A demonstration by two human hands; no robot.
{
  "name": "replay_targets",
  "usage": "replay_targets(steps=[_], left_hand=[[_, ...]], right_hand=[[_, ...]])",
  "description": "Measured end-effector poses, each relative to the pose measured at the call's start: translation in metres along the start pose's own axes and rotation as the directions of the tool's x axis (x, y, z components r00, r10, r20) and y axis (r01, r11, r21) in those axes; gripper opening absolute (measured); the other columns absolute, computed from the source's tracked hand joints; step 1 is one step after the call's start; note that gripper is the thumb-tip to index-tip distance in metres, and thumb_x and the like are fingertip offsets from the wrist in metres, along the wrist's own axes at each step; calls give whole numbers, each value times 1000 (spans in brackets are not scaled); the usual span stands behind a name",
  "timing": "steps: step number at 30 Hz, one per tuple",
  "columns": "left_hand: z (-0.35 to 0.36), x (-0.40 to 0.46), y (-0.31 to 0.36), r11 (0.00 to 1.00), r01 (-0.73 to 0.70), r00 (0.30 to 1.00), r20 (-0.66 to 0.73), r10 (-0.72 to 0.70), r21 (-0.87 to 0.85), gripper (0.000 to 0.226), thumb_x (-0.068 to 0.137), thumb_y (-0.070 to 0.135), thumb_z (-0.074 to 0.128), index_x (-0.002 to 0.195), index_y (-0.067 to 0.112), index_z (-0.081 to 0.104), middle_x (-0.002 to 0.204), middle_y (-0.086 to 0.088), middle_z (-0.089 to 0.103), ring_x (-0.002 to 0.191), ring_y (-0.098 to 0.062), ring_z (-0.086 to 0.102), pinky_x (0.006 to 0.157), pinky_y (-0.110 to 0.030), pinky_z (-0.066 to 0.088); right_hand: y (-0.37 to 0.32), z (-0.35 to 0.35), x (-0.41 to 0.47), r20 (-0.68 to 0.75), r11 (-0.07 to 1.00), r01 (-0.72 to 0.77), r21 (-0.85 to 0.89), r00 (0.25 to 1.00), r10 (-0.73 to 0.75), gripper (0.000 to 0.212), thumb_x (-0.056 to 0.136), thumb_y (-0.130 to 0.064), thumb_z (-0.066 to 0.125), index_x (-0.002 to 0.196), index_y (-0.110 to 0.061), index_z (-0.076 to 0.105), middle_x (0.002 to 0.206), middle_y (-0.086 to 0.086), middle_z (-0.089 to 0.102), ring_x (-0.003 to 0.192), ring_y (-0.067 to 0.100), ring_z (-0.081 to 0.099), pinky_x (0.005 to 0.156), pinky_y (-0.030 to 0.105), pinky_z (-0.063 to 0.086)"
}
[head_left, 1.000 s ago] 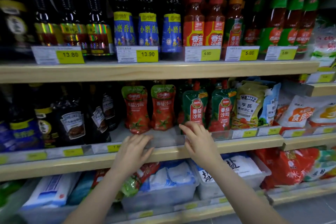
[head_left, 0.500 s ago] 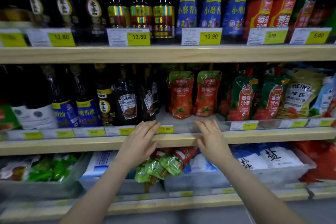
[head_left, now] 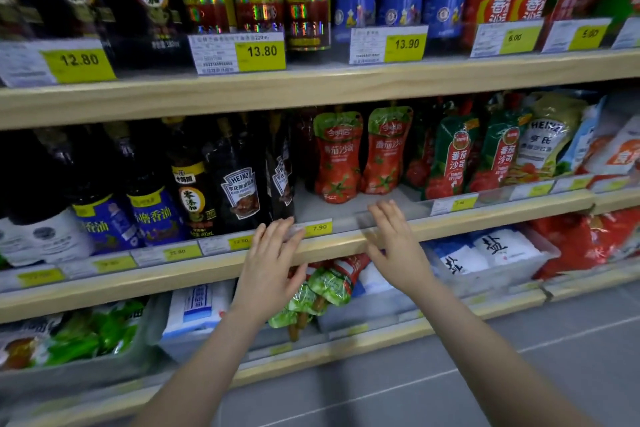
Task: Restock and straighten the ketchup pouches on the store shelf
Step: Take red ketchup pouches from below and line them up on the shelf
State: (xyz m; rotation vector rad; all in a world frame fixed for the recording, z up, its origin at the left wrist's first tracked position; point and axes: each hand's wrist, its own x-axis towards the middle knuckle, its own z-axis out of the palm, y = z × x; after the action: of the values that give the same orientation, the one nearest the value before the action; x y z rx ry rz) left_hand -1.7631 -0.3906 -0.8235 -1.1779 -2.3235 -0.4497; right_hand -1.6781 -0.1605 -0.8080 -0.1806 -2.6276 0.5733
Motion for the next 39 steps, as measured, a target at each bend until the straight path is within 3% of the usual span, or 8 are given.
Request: replay_targets(steps=[8, 12, 16, 19, 24, 31, 35, 39], left_hand=[[37, -42, -5, 992, -55, 981, -191, 33, -113, 47, 86, 25, 53, 129, 6, 48, 137, -14, 46, 131, -27, 37, 112, -43, 26], [68, -92, 1, 993, -33, 996, 80, 42, -113, 60, 82, 38, 57, 134, 9, 47, 143, -13, 42, 135, -27, 33, 110, -50, 28], [87, -89, -16, 990, 114, 933, 352, -80, -78, 85, 83, 66, 45, 148, 20, 14, 155, -1, 2, 144, -19, -1, 117, -46, 10], [96, -93, -19, 991, 123, 929, 359, -94, -59, 86, 82, 71, 37, 149, 24, 9, 155, 3, 0, 144, -15, -4, 117, -43, 9], [98, -94, -20, 990, 124, 940, 329, -94, -72, 85, 82, 71, 37, 149, 27, 9, 157, 1, 9, 144, -16, 2, 115, -47, 18], [90, -92, -19, 982, 156, 902, 420, -98, -107, 97, 73, 82, 34, 148, 28, 2, 157, 4, -1, 143, -13, -9, 117, -44, 10], [81, -76, -9, 974, 216, 907, 383, -175, -66, 90, 74, 69, 53, 146, 23, 26, 155, 0, 20, 143, -16, 10, 116, -42, 1], [67, -44, 16, 897, 309, 937, 260, -232, -315, 79, 65, 53, 74, 132, 21, 48, 135, 3, 47, 127, -16, 41, 107, -31, 30]], right_hand=[[-1, 37, -48, -101, 947, 304, 106, 951, -294, 44, 86, -18, 56, 129, -12, 49, 137, 3, 45, 133, 14, 34, 110, 27, 27], [3, 82, -84, 124, 950, 271, 155, 949, -291, 45, 81, -18, 60, 125, -13, 53, 131, 6, 51, 125, 17, 42, 104, 35, 36], [10, 113, -61, 192, 967, 251, 48, 948, -256, 63, 80, -20, 63, 138, -20, 39, 149, 7, 30, 139, 25, 23, 116, 38, 20], [13, 128, -51, 215, 971, 237, -28, 950, -226, 64, 79, -16, 64, 138, -23, 38, 152, 9, 26, 142, 28, 15, 115, 43, 17], [19, 128, -57, 105, 967, 246, -67, 966, -238, 38, 64, -4, 77, 100, -12, 66, 125, 14, 60, 120, 38, 51, 91, 49, 51], [13, 86, -63, 8, 928, 357, -102, 934, -358, 37, 61, 8, 75, 93, -9, 67, 115, 7, 67, 108, 30, 62, 73, 38, 58], [2, 26, -46, -13, 912, 396, -111, 917, -399, 49, 55, 12, 72, 101, -2, 68, 101, 13, 72, 86, 27, 70, 63, 38, 60], [-8, -26, -31, -32, 967, 254, 16, 967, -253, 31, 74, 5, 60, 104, -4, 66, 83, 15, 71, 70, 30, 67, 58, 35, 55]])
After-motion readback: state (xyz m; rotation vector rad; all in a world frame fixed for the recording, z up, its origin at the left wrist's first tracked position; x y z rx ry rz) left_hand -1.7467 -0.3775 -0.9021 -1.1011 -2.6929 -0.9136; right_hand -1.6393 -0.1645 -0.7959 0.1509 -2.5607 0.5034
